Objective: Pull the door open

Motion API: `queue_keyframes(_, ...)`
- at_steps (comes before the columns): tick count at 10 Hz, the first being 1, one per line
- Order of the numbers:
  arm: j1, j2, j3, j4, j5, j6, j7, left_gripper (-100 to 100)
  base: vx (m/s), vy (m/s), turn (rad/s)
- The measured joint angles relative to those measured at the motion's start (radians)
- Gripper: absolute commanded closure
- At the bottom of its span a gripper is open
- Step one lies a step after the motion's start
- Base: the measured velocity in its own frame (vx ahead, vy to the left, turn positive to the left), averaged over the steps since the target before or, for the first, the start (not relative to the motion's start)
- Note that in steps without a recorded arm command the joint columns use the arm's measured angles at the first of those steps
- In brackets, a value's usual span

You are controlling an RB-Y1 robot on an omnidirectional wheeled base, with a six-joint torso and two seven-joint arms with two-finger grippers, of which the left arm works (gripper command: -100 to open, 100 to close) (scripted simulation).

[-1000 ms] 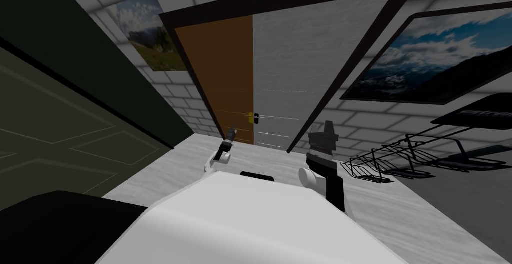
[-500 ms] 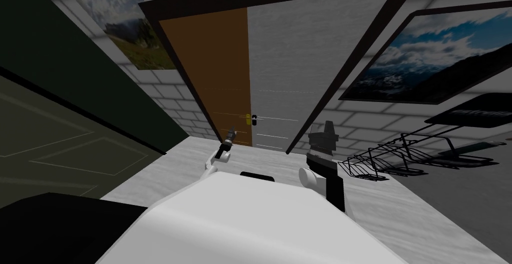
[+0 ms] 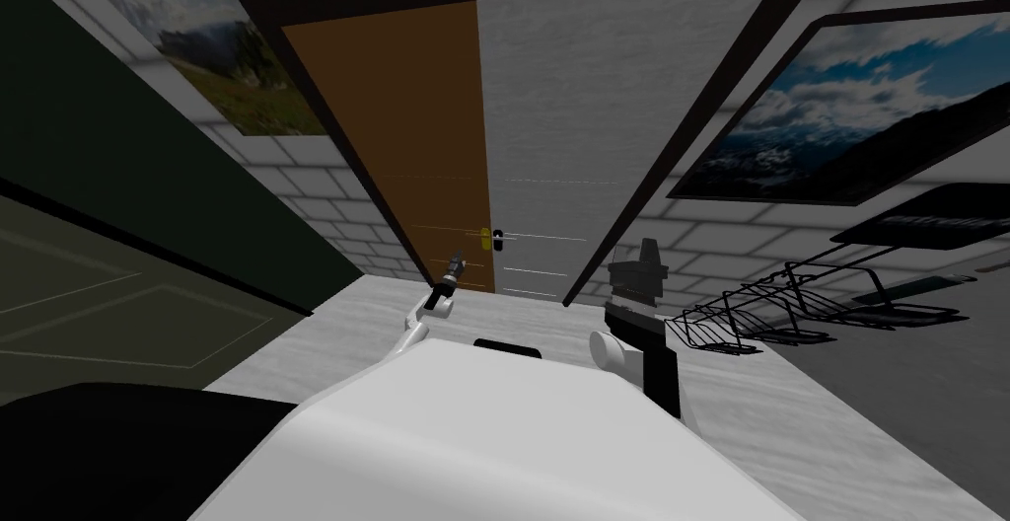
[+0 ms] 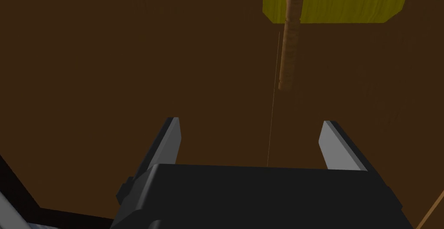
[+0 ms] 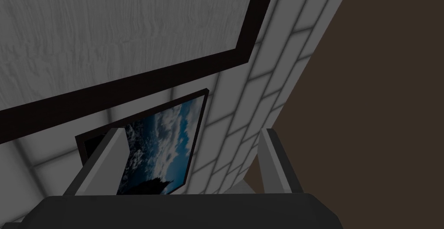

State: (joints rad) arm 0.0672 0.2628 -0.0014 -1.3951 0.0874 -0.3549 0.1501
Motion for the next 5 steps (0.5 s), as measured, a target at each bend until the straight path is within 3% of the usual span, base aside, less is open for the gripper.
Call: queue_keyframes(5,-0.047,0.021,0.007,0.104,0.015,0.009,0.022,-100,0.111,0.002,-0.056)
